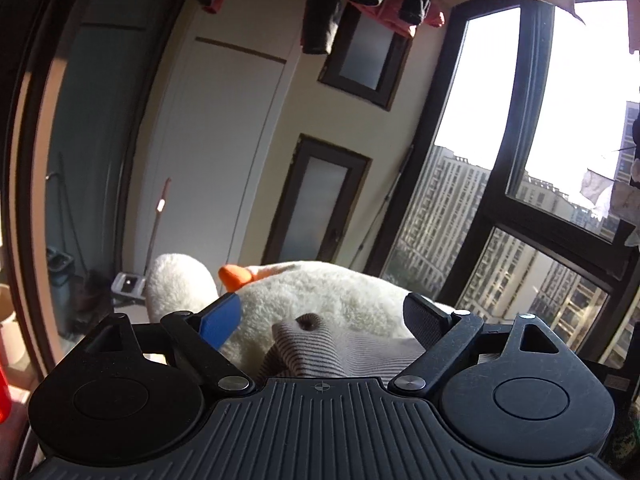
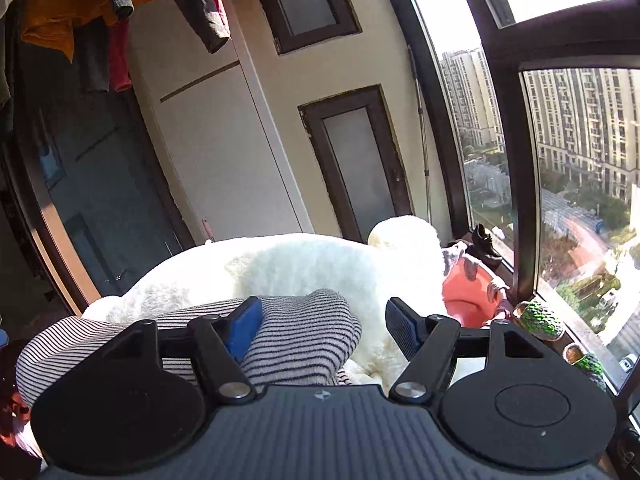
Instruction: Fold clothes
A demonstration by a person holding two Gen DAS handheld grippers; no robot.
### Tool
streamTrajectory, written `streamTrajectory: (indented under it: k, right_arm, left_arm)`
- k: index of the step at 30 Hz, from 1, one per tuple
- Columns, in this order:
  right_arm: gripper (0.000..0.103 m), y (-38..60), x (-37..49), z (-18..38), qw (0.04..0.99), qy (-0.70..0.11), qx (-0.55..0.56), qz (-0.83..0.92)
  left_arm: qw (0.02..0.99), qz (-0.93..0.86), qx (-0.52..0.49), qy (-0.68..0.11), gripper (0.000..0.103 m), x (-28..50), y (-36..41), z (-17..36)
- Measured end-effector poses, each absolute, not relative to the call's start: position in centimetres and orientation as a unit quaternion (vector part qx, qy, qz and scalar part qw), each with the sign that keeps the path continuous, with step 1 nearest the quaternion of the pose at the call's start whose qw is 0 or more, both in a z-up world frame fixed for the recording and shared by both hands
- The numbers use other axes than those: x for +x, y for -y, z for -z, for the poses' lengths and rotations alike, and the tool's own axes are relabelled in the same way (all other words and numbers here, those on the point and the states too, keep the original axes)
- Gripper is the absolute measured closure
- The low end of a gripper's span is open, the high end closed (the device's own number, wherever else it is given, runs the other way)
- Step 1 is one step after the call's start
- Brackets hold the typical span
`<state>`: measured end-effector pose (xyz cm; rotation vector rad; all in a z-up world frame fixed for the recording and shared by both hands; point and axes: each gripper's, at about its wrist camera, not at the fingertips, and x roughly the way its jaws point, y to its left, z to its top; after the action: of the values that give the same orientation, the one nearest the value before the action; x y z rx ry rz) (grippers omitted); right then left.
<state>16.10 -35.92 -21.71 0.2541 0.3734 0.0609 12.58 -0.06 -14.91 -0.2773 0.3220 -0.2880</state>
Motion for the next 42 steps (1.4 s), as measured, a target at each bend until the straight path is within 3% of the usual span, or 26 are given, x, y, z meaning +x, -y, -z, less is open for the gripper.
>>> streamTrajectory:
  k: [4, 8, 12, 14, 15, 20, 27, 42]
  right_arm:
    - [0.034, 34.5, 13.7, 19.9, 0.98, -0.144, 0.113, -0.073]
    - [0.028, 33.6, 15.1, 21.3, 0.958, -0.199, 0.166, -0.125]
    - [0.023, 31.5, 15.2, 23.7, 0.971, -0.205, 0.092, -0.082]
    - [0.004, 31.3, 15.3, 24.3, 0.972, -0.207, 0.096, -0.064]
    - [0.0, 32.0, 15.8, 24.9, 0.965, -0.22, 0.127, -0.064]
    - [0.0, 35.3, 16.5, 27.2, 0.929, -0.245, 0.268, -0.075]
    - [0.0, 33.0, 12.3, 24.7, 0.966, -0.211, 0.148, -0.008]
    - [0.0, 33.4, -4.5, 21.1, 0.973, -0.194, 0.121, -0.029]
  left_arm:
    - [0.948, 0.213, -0.14, -0.189, 0.007, 14.1, 2.1, 16.1]
    - [0.939, 0.18, -0.13, -0.261, 0.007, 17.1, 3.3, 20.3]
    - [0.925, 0.194, -0.159, -0.284, 0.006, 18.5, 1.8, 23.1]
    - [0.928, 0.199, -0.151, -0.278, 0.004, 18.6, 1.6, 23.4]
    - [0.929, 0.2, -0.146, -0.276, 0.003, 18.6, 1.7, 23.6]
    - [0.937, 0.204, -0.132, -0.252, 0.002, 17.7, 1.9, 23.3]
    - [0.963, 0.106, -0.101, -0.226, 0.0, 11.0, 1.0, 21.1]
    - [0.962, -0.009, -0.028, -0.271, 0.0, -5.6, 8.7, 17.5]
